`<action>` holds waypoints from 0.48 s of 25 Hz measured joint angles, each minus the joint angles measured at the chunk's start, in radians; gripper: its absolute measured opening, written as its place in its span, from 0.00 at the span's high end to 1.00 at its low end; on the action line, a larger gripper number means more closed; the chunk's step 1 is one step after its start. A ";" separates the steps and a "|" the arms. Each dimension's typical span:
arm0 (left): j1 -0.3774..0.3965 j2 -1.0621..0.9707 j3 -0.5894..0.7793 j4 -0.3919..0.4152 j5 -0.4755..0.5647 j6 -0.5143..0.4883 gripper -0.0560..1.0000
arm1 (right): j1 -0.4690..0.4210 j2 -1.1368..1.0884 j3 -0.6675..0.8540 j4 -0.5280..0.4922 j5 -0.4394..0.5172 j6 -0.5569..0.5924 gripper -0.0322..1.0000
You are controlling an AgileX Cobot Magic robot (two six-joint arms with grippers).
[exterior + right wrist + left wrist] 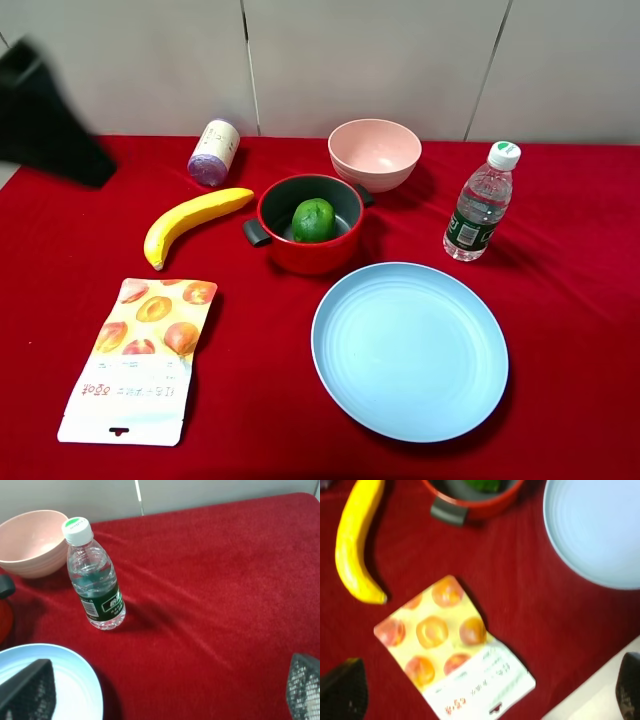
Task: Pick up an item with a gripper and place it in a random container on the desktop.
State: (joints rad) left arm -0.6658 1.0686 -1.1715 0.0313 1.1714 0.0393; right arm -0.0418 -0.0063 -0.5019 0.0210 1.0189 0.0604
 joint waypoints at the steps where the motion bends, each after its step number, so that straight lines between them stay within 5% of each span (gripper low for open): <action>1: 0.000 -0.037 0.025 0.000 0.000 0.000 0.01 | 0.000 0.000 0.000 0.000 0.000 0.000 0.30; 12: 0.000 -0.417 0.265 0.000 0.002 0.000 0.01 | 0.000 0.000 0.000 0.000 0.000 0.000 0.30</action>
State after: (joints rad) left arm -0.6658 0.6511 -0.9060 0.0313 1.1732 0.0393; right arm -0.0418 -0.0063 -0.5019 0.0210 1.0189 0.0604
